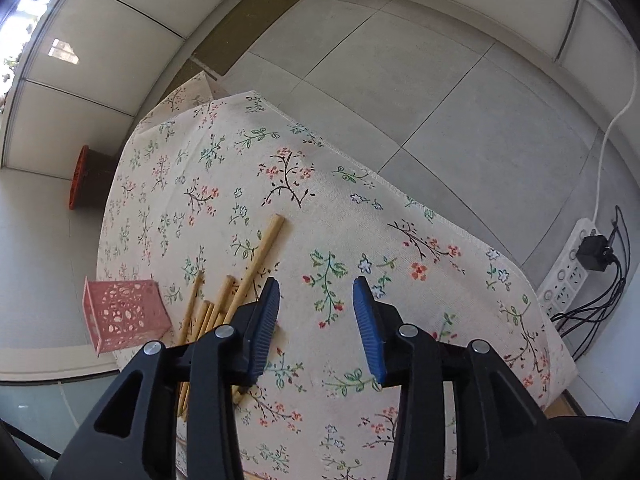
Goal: Organize utensils
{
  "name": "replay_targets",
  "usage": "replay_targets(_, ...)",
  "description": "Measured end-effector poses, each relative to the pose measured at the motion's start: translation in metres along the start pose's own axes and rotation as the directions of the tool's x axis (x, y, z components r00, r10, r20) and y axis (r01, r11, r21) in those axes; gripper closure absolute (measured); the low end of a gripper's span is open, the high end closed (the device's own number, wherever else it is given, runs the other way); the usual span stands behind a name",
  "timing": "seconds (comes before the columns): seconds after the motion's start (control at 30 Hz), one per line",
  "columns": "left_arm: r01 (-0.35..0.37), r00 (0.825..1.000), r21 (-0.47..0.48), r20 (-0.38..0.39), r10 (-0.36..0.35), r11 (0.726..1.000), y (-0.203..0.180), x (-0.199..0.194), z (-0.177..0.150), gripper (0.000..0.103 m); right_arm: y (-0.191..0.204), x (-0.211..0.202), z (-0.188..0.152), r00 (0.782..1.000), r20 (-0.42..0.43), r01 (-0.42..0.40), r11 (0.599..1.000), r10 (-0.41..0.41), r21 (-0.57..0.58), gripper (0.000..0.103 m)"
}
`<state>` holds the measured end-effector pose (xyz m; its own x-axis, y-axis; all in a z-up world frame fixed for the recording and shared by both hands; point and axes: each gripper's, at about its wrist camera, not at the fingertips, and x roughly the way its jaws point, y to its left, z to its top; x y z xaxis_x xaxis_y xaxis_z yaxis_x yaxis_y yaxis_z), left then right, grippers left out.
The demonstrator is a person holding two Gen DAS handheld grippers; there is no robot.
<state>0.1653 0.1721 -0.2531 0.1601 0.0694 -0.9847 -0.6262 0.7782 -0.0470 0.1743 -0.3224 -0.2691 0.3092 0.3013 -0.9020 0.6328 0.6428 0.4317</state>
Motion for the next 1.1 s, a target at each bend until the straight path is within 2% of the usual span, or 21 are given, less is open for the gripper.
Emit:
replay_targets(0.13, 0.158, 0.987, 0.04, -0.001, -0.158, 0.987, -0.002, -0.004, -0.002, 0.099, 0.016, 0.02, 0.01, 0.999, -0.001, 0.05, 0.999, -0.05, 0.021, 0.063)
replay_targets(0.17, 0.173, 0.985, 0.056, 0.017, -0.174, 0.983, -0.004, -0.009, -0.003, 0.1, 0.019, 0.026, 0.011, 0.998, -0.008, 0.059, 0.998, -0.059, 0.036, 0.063)
replay_targets(0.27, 0.184, 0.974, 0.144, 0.107, -0.201, 0.972, -0.013, -0.035, -0.008, 0.1, 0.026, 0.037, 0.015, 0.996, -0.01, 0.089, 0.994, -0.089, 0.064, 0.063)
replay_targets(0.37, 0.177, 0.955, 0.233, 0.195, -0.224, 0.956, -0.018, -0.06, -0.007, 0.1, 0.035, 0.038, 0.019, 0.992, 0.016, 0.122, 0.989, -0.123, 0.082, 0.059)
replay_targets(0.47, 0.193, 0.934, 0.288, 0.239, -0.265, 0.938, -0.026, -0.076, -0.006, 0.1, 0.043, 0.041, 0.024, 0.987, 0.025, 0.156, 0.98, -0.16, 0.122, 0.055)
replay_targets(0.57, 0.192, 0.918, 0.325, 0.273, -0.286, 0.926, -0.031, -0.088, -0.006, 0.1, 0.056, 0.046, 0.025, 0.969, 0.042, 0.235, 0.964, -0.242, 0.127, 0.053)
replay_targets(0.6, 0.19, 0.914, 0.334, 0.283, -0.291, 0.923, -0.03, -0.091, -0.008, 0.1, 0.061, 0.047, 0.024, 0.96, 0.054, 0.267, 0.955, -0.275, 0.127, 0.055)
replay_targets(0.67, 0.196, 0.906, 0.349, 0.294, -0.306, 0.916, -0.03, -0.096, -0.008, 0.1, 0.068, 0.049, 0.02, 0.936, 0.095, 0.328, 0.937, -0.34, 0.118, 0.071)
replay_targets(0.7, 0.201, 0.902, 0.354, 0.296, -0.313, 0.913, -0.031, -0.098, -0.008, 0.1, 0.071, 0.05, 0.019, 0.929, 0.112, 0.341, 0.933, -0.353, 0.113, 0.083)
replay_targets(0.73, 0.206, 0.899, 0.358, 0.297, -0.32, 0.911, -0.031, -0.1, -0.009, 0.1, 0.071, 0.05, 0.018, 0.929, 0.125, 0.335, 0.935, -0.349, 0.118, 0.092)
replay_targets(0.8, 0.219, 0.894, 0.365, 0.296, -0.336, 0.905, -0.03, -0.103, -0.01, 0.1, 0.069, 0.047, 0.016, 0.936, 0.135, 0.308, 0.943, -0.324, 0.128, 0.093)
replay_targets(0.9, 0.235, 0.879, 0.381, 0.31, -0.363, 0.894, -0.029, -0.113, -0.013, 0.1, 0.061, 0.042, 0.013, 0.964, 0.133, 0.212, 0.968, -0.229, 0.134, 0.094)
replay_targets(0.97, 0.241, 0.863, 0.395, 0.33, -0.382, 0.886, -0.028, -0.124, -0.017, 0.1, 0.059, 0.03, 0.006, 0.974, 0.153, 0.148, 0.982, -0.166, 0.119, 0.094)
replay_targets(1.1, 0.26, 0.825, 0.434, 0.365, -0.432, 0.863, -0.028, -0.151, -0.031, 0.1, 0.067, -0.01, -0.015, 0.975, 0.215, 0.058, 0.998, -0.057, 0.0, 0.094)
